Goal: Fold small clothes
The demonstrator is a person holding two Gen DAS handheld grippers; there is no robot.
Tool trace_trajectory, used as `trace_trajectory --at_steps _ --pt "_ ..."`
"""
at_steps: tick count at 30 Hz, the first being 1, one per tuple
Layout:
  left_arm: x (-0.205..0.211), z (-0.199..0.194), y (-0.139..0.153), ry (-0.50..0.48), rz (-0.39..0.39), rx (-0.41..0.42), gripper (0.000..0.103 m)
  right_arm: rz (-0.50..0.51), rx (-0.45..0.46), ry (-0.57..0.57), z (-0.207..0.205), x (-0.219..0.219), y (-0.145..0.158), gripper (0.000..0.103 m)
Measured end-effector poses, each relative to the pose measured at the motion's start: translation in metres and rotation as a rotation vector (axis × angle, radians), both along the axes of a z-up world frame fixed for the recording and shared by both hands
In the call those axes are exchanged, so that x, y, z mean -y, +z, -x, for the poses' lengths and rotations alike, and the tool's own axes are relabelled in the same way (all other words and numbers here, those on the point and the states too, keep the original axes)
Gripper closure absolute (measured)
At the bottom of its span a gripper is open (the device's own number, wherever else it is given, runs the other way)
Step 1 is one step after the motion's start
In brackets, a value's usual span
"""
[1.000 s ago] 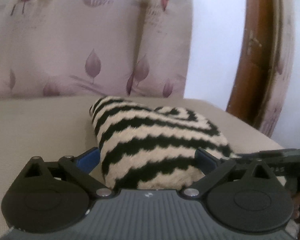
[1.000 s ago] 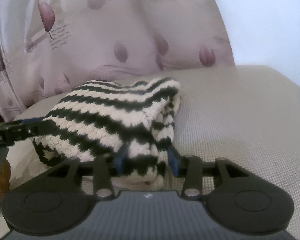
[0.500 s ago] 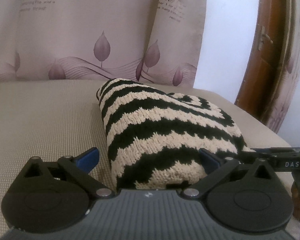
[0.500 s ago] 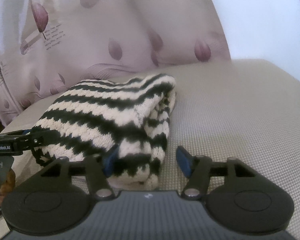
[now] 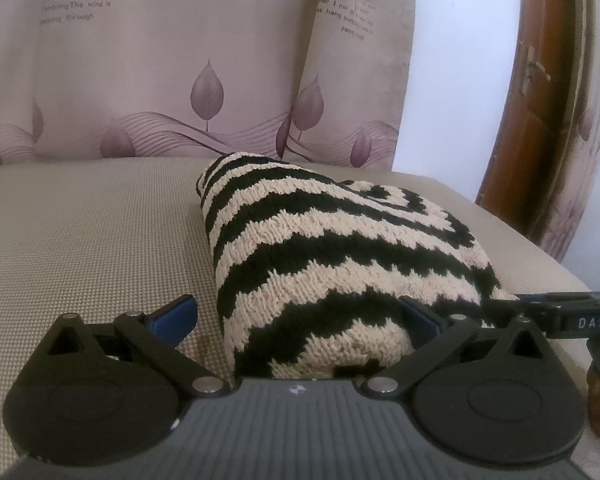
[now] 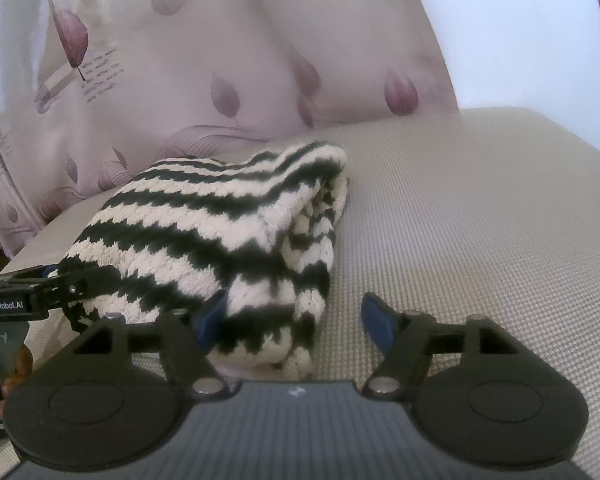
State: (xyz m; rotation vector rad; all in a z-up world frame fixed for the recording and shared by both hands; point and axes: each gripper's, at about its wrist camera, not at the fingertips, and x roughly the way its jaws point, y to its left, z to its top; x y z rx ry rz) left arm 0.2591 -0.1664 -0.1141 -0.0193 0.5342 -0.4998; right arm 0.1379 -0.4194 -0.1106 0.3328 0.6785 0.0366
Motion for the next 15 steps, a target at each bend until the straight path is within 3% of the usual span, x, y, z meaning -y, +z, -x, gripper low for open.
trace_trajectory --at_steps 15 --pt "0.0007 -0.0039 -0.0018 0.003 0.0 -0.028 0.0 -0.023 -0.011 0.0 -0.0021 0.0029 -0.0025 0.025"
